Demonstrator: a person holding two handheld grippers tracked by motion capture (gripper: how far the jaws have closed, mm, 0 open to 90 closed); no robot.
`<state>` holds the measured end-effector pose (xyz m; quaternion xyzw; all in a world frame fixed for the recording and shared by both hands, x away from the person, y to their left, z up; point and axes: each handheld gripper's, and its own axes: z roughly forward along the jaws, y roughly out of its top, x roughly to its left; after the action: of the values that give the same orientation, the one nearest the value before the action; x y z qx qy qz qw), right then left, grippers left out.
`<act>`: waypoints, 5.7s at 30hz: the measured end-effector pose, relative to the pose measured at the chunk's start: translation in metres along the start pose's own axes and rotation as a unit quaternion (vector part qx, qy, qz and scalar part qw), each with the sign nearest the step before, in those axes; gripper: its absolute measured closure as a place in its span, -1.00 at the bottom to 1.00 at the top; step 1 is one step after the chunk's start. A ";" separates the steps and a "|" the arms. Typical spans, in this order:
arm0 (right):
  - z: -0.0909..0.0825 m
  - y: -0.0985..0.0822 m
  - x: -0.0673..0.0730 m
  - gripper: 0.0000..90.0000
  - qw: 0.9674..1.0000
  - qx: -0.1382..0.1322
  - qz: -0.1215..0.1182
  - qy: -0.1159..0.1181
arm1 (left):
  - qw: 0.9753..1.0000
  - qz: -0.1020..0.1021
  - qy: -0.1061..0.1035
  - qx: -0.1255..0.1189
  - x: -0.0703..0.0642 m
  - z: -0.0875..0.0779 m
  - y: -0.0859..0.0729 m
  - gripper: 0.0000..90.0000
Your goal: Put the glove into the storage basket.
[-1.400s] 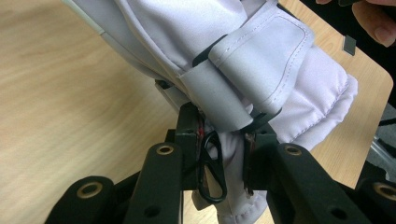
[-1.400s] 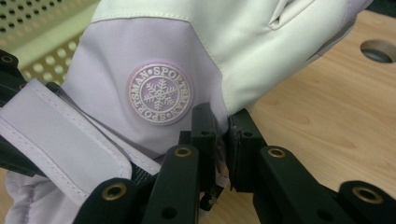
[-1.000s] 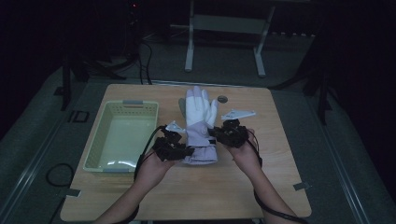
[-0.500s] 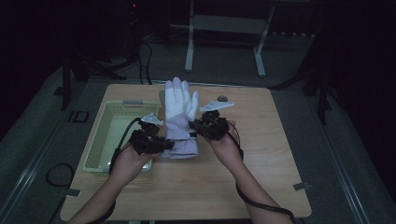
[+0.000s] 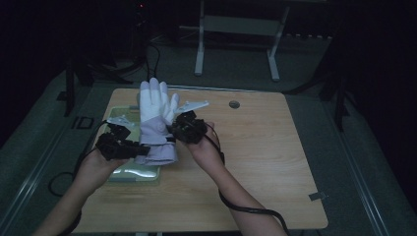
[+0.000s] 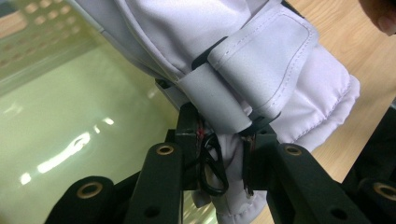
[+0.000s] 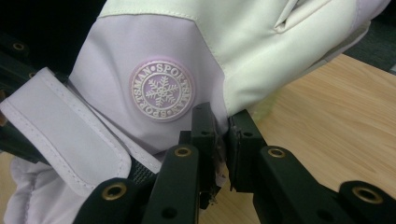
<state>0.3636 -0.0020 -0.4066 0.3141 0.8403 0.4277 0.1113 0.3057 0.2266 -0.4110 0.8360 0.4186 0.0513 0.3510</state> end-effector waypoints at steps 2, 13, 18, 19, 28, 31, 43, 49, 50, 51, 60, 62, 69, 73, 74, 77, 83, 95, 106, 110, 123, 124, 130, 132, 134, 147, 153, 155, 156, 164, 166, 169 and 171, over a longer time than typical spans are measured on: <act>0.008 0.003 0.006 0.84 1.000 0.003 0.001 0.003 | 1.000 -0.003 0.003 0.008 0.007 -0.004 -0.005 0.63; 0.057 0.011 0.039 0.84 1.000 0.022 0.011 0.015 | 0.999 -0.029 0.023 0.036 0.045 -0.017 -0.037 0.63; 0.081 0.002 0.046 0.84 0.999 0.043 0.012 0.013 | 0.997 -0.054 0.019 0.054 0.060 -0.004 -0.052 0.63; 0.085 -0.001 0.046 0.84 0.999 0.050 0.013 0.013 | 0.996 -0.059 0.019 0.059 0.062 0.000 -0.054 0.63; 0.120 -0.018 0.044 0.84 0.993 0.112 0.024 0.002 | 0.989 -0.086 0.034 0.116 0.071 0.030 -0.063 0.63; 0.128 -0.021 0.046 0.84 0.992 0.126 0.027 0.002 | 0.986 -0.095 0.041 0.128 0.074 0.037 -0.067 0.62; 0.156 -0.017 0.056 0.82 0.980 0.195 0.037 -0.029 | 0.982 -0.114 0.040 0.142 0.087 0.052 -0.081 0.59; 0.159 -0.018 0.058 0.67 0.979 0.200 0.026 -0.031 | 0.984 -0.093 0.056 0.144 0.082 0.054 -0.081 0.41; 0.159 -0.018 0.059 0.62 0.979 0.200 0.026 -0.031 | 0.984 -0.088 0.064 0.144 0.081 0.055 -0.080 0.38; 0.159 -0.018 0.060 0.57 0.980 0.197 0.023 -0.031 | 0.984 -0.084 0.066 0.145 0.080 0.055 -0.080 0.35; 0.150 -0.016 0.056 0.24 0.984 0.173 0.018 -0.033 | 0.986 -0.087 0.083 0.114 0.075 0.048 -0.082 0.20; 0.147 -0.015 0.054 0.21 0.985 0.168 0.022 -0.032 | 0.986 -0.076 0.100 0.105 0.071 0.044 -0.082 0.12; 0.133 -0.010 0.045 0.04 0.990 0.138 0.027 -0.016 | 0.987 -0.087 0.128 0.044 0.069 0.023 -0.086 -0.08; 0.125 -0.007 0.040 -0.01 0.992 0.121 0.028 -0.004 | 0.989 -0.092 0.117 -0.003 0.066 0.014 -0.090 -0.31; 0.123 -0.006 0.039 -0.04 0.993 0.116 0.029 0.002 | 0.990 -0.092 0.109 -0.014 0.064 0.013 -0.091 -0.40; 0.117 -0.005 0.036 -0.26 0.994 0.110 0.025 0.013 | 0.990 -0.092 0.095 -0.044 0.058 0.010 -0.090 -0.59; 0.106 -0.007 0.025 -0.64 0.994 0.103 0.006 0.038 | 0.982 -0.054 0.148 -0.108 0.038 0.012 -0.083 -0.80; 0.070 -0.022 -0.004 -0.66 0.997 0.065 -0.006 0.040 | 0.988 -0.055 0.054 -0.137 0.010 0.039 -0.067 -0.98; 0.043 -0.046 -0.033 -0.68 0.997 0.060 -0.008 0.039 | 0.986 -0.028 0.026 -0.159 -0.022 0.065 -0.052 -0.98; 0.034 -0.055 -0.042 -0.68 0.998 0.060 -0.013 0.031 | 0.987 -0.023 0.016 -0.156 -0.028 0.074 -0.049 -0.98; 0.008 -0.079 -0.068 -0.68 0.998 0.048 -0.018 0.020 | 0.988 0.016 0.012 -0.155 -0.053 0.096 -0.040 -0.98; 0.006 -0.081 -0.069 -0.68 0.998 0.049 -0.017 0.019 | 0.988 0.018 0.010 -0.156 -0.055 0.098 -0.039 -0.98; -0.003 -0.095 -0.075 -0.68 0.998 0.051 -0.018 0.013 | 0.986 0.038 -0.007 -0.159 -0.072 0.107 -0.036 -0.98; -0.005 -0.100 -0.078 -0.68 0.998 0.053 -0.020 0.012 | 0.987 0.044 -0.012 -0.157 -0.075 0.109 -0.035 -0.98; -0.007 -0.103 -0.080 -0.68 0.998 0.052 -0.020 0.010 | 0.986 0.051 -0.021 -0.155 -0.081 0.114 -0.033 -0.98; -0.019 -0.133 -0.089 -0.67 0.998 0.050 -0.021 0.011 | 0.985 0.071 -0.072 -0.141 -0.108 0.149 -0.031 -0.98; -0.022 -0.148 -0.090 -0.67 0.998 0.056 -0.027 0.014 | 0.985 0.078 -0.088 -0.130 -0.116 0.163 -0.033 -0.98; -0.023 -0.153 -0.091 -0.67 0.998 0.053 -0.025 0.016 | 0.985 0.081 -0.088 -0.126 -0.118 0.168 -0.035 -0.98; -0.023 -0.157 -0.091 -0.67 0.998 0.055 -0.023 0.016 | 0.984 0.081 -0.091 -0.126 -0.119 0.170 -0.035 -0.98; -0.027 -0.173 -0.098 -0.67 0.998 0.046 -0.021 0.023 | 0.985 0.088 -0.095 -0.118 -0.123 0.182 -0.042 -0.98; -0.028 -0.177 -0.100 -0.67 0.998 0.047 -0.020 0.023 | 0.985 0.091 -0.096 -0.115 -0.125 0.185 -0.043 -0.98; -0.032 -0.184 -0.101 -0.68 0.999 0.041 -0.025 0.021 | 0.984 0.096 -0.099 -0.115 -0.127 0.188 -0.045 -0.98; -0.035 -0.189 -0.104 -0.68 0.999 0.033 -0.024 0.025 | 0.983 0.097 -0.106 -0.113 -0.128 0.190 -0.047 -0.98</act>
<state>0.3466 -0.1718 -0.5431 0.2866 0.8638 0.4046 0.0898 0.2643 0.0486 -0.5560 0.8285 0.2874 0.0429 0.4787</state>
